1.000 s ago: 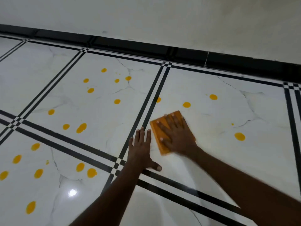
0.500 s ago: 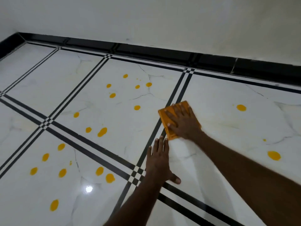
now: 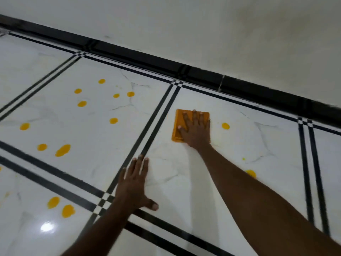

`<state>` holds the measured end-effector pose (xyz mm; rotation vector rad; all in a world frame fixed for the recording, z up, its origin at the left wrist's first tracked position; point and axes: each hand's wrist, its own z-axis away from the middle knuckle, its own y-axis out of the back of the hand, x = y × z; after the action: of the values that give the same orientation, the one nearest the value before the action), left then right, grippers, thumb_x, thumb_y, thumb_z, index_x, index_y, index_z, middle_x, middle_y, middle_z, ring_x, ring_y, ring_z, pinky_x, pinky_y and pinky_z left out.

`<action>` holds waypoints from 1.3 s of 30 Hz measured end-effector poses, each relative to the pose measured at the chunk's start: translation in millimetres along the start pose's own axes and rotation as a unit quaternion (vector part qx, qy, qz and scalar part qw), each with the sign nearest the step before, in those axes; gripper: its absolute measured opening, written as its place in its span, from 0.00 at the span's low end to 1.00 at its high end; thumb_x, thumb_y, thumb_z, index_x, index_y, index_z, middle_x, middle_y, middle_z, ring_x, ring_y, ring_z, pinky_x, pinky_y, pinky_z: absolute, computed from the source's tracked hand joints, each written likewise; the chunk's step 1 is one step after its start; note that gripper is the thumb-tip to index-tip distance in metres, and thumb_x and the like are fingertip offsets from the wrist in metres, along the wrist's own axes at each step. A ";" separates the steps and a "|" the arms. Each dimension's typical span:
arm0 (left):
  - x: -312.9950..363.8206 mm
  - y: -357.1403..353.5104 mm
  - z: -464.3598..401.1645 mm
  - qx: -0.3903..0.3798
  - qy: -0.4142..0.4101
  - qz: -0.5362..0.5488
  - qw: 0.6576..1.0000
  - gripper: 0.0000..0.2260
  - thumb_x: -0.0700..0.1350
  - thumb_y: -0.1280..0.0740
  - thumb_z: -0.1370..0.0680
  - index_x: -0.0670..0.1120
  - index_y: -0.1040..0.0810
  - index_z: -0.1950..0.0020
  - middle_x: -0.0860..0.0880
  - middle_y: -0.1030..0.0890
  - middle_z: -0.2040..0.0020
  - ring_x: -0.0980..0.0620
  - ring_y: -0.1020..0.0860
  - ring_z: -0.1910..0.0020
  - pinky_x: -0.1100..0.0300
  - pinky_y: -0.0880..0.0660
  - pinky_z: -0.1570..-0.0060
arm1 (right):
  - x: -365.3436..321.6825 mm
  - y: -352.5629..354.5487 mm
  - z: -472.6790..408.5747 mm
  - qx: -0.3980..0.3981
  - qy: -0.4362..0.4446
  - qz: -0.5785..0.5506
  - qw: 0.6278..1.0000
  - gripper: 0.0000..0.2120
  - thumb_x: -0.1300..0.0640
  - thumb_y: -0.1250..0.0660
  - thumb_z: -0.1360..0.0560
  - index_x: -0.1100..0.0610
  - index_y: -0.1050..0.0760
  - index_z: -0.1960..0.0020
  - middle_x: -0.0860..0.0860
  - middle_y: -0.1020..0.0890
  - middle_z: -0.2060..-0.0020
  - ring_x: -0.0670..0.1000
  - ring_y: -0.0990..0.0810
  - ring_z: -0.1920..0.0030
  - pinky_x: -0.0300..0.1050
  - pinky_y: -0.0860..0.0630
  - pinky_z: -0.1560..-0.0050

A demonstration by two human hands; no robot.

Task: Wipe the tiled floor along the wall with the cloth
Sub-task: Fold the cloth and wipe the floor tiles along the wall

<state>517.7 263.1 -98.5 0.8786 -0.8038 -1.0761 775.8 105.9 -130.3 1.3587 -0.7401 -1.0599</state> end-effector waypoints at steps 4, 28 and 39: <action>21.3 16.1 -10.0 0.004 0.015 0.001 1.000 0.68 0.73 0.26 0.41 0.44 0.66 0.19 0.42 0.65 0.19 0.41 0.61 0.19 0.43 0.53 0.22 | 74.8 12.8 18.9 0.013 -0.152 -0.033 0.988 0.35 0.35 0.53 0.18 0.47 0.54 0.16 0.58 0.52 0.17 0.64 0.55 0.18 0.68 0.58 0.21; 51.3 27.2 -56.2 -0.049 -0.007 -0.091 0.995 0.64 0.72 0.28 0.35 0.48 0.70 0.21 0.43 0.67 0.20 0.38 0.61 0.20 0.36 0.44 0.25 | 180.9 0.3 102.7 0.122 -0.288 -0.041 0.949 0.38 0.33 0.55 0.22 0.54 0.41 0.18 0.65 0.39 0.21 0.69 0.41 0.22 0.74 0.46 0.25; 44.9 29.5 -55.8 -0.045 -0.012 -0.088 0.995 0.64 0.74 0.29 0.37 0.50 0.69 0.20 0.44 0.66 0.19 0.40 0.60 0.19 0.38 0.45 0.25 | 81.5 -18.4 107.2 0.089 -0.114 -0.017 0.989 0.36 0.34 0.50 0.22 0.51 0.38 0.19 0.61 0.37 0.20 0.68 0.39 0.22 0.72 0.46 0.24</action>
<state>590.6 238.1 -90.7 0.8734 -0.7021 -1.2691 706.4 -9.5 -148.7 1.4203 -1.0025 -1.2127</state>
